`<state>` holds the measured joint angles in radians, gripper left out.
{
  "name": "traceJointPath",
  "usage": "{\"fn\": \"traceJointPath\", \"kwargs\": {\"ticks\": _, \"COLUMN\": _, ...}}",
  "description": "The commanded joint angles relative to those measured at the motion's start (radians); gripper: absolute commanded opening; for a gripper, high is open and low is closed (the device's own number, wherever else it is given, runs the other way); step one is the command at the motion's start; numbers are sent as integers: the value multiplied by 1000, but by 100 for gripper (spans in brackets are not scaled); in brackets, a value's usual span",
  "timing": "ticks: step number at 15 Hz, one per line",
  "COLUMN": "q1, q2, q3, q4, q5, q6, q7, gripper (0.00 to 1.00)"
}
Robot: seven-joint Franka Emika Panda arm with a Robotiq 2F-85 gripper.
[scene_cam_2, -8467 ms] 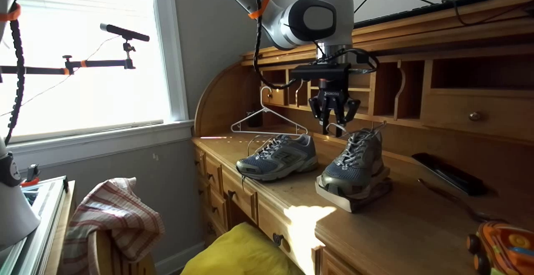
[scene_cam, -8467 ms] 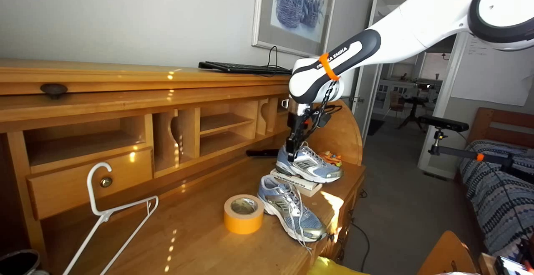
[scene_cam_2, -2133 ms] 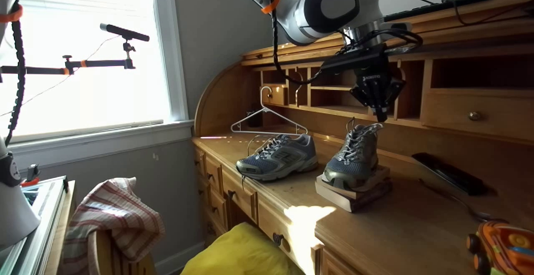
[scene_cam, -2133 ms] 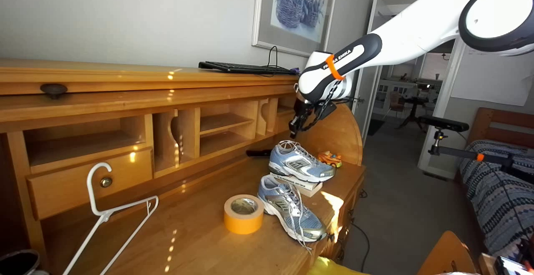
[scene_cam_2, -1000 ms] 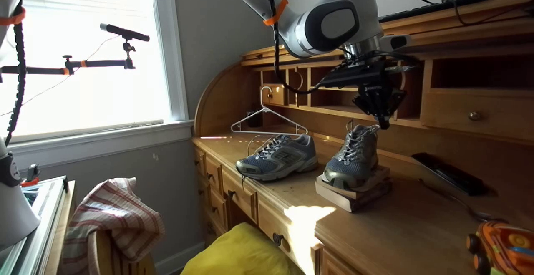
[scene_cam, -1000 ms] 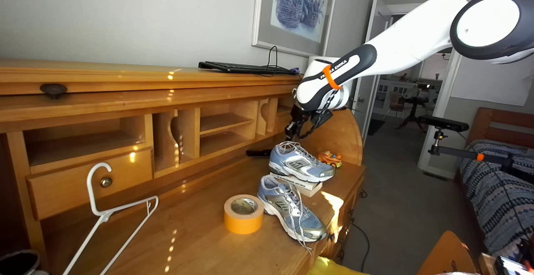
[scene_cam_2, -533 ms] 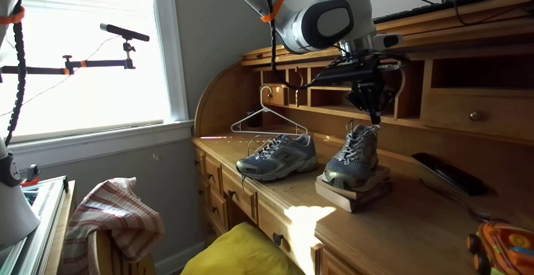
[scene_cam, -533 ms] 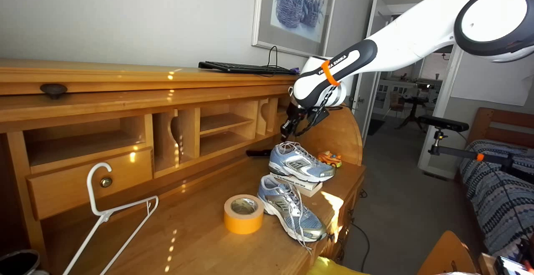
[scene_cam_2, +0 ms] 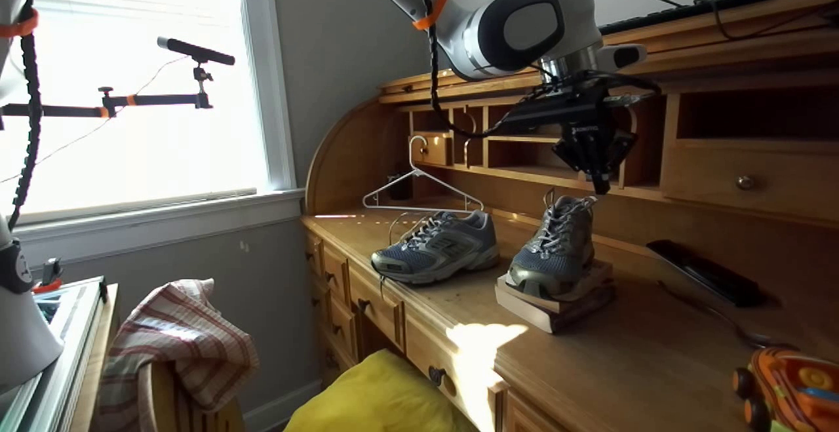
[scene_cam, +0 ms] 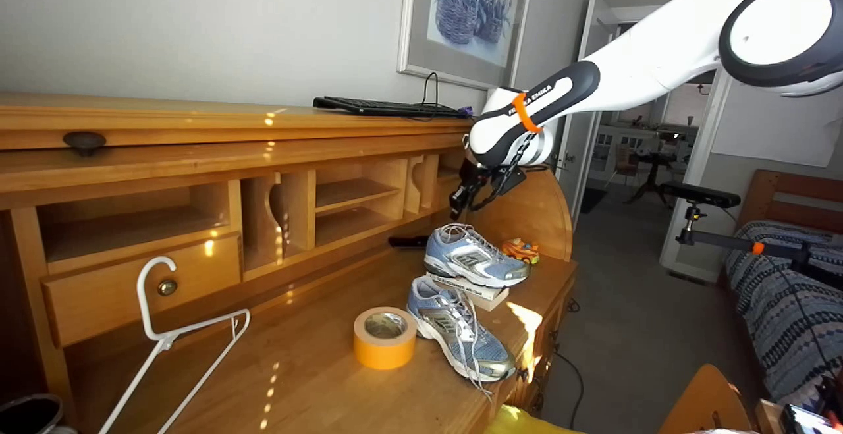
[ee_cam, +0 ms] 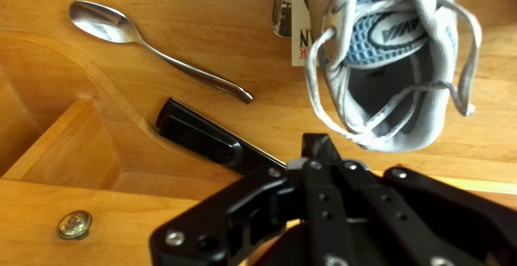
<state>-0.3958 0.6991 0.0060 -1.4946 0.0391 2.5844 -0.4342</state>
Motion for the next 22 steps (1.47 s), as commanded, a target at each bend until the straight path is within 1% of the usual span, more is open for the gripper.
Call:
{"fn": "traceJointPath", "kwargs": {"ticks": 1, "q1": -4, "q2": 4, "q3": -1, "q4": -5, "q5": 12, "q6": -29, "q7": -1, "gripper": 0}}
{"fn": "traceJointPath", "kwargs": {"ticks": 8, "q1": -17, "q2": 0, "q3": 34, "q4": -5, "q5": 47, "q6": -106, "q7": -39, "gripper": 0}}
{"fn": "traceJointPath", "kwargs": {"ticks": 11, "q1": -11, "q2": -3, "q3": 32, "q4": -4, "q5": 55, "q6": -120, "q7": -38, "gripper": 0}}
{"fn": "traceJointPath", "kwargs": {"ticks": 14, "q1": -10, "q2": -55, "q3": 36, "q4": -51, "q5": 64, "q6": -92, "q7": -42, "gripper": 0}}
{"fn": "traceJointPath", "kwargs": {"ticks": 17, "q1": -16, "q2": -96, "q3": 62, "q4": -80, "q5": 88, "q6": -114, "q7": -83, "gripper": 0}}
{"fn": "traceJointPath", "kwargs": {"ticks": 20, "q1": -18, "q2": -130, "q3": 85, "q4": -100, "q5": 119, "q6": -165, "q7": -136, "gripper": 0}}
{"fn": "traceJointPath", "kwargs": {"ticks": 22, "q1": -19, "q2": -131, "q3": 87, "q4": -87, "q5": 132, "q6": -248, "q7": -163, "gripper": 0}}
